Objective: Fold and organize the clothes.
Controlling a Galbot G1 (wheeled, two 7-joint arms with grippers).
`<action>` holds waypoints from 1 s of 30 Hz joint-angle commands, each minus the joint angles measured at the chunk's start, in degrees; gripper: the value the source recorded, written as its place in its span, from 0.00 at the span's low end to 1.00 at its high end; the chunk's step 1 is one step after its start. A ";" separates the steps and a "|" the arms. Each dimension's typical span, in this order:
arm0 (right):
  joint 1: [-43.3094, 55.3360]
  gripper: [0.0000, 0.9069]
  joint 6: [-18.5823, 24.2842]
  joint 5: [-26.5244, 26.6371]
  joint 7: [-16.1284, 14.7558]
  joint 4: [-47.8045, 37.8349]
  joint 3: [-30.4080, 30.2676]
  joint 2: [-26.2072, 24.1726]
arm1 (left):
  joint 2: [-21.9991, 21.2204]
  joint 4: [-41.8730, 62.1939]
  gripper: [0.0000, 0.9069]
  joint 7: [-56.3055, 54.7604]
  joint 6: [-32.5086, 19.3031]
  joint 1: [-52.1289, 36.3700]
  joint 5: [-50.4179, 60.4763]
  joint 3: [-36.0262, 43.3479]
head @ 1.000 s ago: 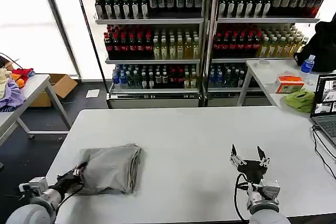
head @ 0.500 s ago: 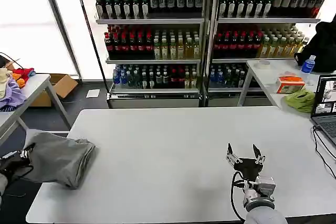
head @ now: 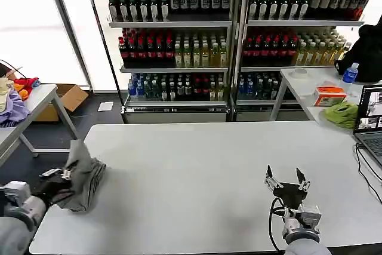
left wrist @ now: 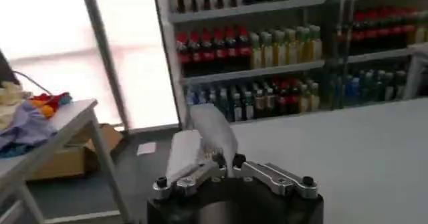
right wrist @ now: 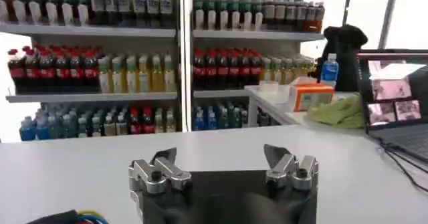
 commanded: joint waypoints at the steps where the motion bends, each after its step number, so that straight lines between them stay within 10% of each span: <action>1: -2.76 1.00 -0.31 -2.69 -0.06 0.75 2.85 2.76 | -3.39 -15.73 0.00 -12.98 3.76 -7.96 1.75 32.09; 9: -3.75 1.00 -1.19 -5.41 -0.15 1.19 2.69 4.78 | -13.20 -4.43 0.00 -16.83 3.66 -18.79 7.59 50.36; 17: -2.36 1.00 -2.78 -6.49 0.29 1.59 0.76 4.77 | -16.27 3.77 0.00 -16.19 3.14 -22.55 9.39 49.05; 19: -1.79 1.00 -2.83 -6.99 0.24 1.09 -0.43 4.96 | -15.84 3.65 0.23 -16.17 3.10 -22.66 8.52 48.28; 20: -1.51 1.00 -2.90 -7.26 0.24 0.80 -0.98 5.07 | -15.85 3.64 1.00 -16.08 2.94 -22.73 8.12 47.88; 30: 1.97 1.00 -5.85 -6.13 0.69 -2.04 -4.27 4.59 | -19.12 1.10 1.00 -13.44 -2.98 -25.77 -8.40 45.96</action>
